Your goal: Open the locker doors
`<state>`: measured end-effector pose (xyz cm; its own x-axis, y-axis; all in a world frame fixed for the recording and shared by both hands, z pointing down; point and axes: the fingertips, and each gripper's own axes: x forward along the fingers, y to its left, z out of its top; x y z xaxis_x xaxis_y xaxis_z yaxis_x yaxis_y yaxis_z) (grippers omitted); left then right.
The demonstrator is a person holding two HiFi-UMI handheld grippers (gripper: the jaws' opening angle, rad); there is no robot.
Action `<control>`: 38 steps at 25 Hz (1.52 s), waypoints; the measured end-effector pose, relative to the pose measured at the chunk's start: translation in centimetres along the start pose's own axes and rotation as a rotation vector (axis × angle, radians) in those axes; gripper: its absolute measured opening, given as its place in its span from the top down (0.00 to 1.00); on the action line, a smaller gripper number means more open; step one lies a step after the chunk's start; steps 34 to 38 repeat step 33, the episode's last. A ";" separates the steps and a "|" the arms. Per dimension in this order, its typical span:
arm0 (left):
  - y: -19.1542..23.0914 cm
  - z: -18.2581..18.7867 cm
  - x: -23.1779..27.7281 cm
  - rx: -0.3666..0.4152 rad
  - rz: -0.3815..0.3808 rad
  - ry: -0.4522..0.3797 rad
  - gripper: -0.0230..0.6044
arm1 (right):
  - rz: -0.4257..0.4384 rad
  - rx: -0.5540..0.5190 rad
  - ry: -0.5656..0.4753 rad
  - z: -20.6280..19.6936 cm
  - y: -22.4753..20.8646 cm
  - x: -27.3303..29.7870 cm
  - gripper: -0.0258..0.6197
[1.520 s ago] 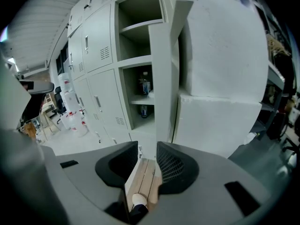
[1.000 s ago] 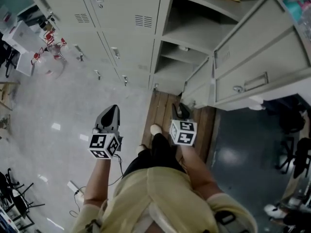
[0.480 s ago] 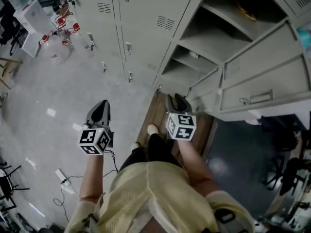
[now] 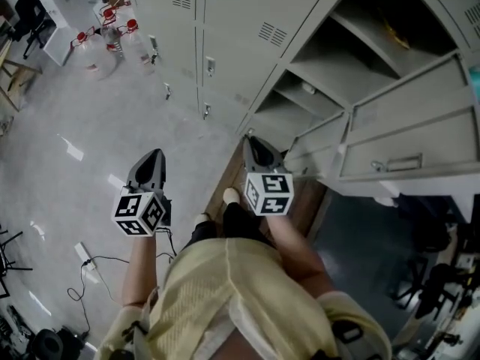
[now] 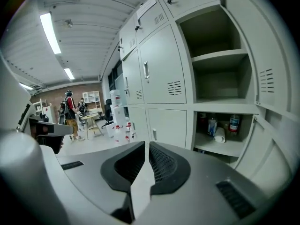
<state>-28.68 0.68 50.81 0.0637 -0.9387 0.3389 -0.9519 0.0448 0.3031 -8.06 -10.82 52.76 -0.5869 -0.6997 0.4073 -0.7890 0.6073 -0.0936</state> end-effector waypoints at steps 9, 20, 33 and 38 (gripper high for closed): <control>-0.2 1.7 -0.2 0.001 0.013 -0.018 0.97 | 0.064 -0.012 0.012 0.6 1.3 -0.3 0.96; -0.5 2.2 -0.8 0.026 -0.004 -0.002 0.97 | 0.051 0.031 -0.001 1.9 1.0 -1.6 0.96; -2.1 2.8 -0.5 0.051 -0.028 0.003 0.97 | 0.028 0.060 -0.038 3.0 -0.5 -3.1 0.96; -2.1 2.8 -0.5 0.051 -0.028 0.003 0.97 | 0.028 0.060 -0.038 3.0 -0.5 -3.1 0.96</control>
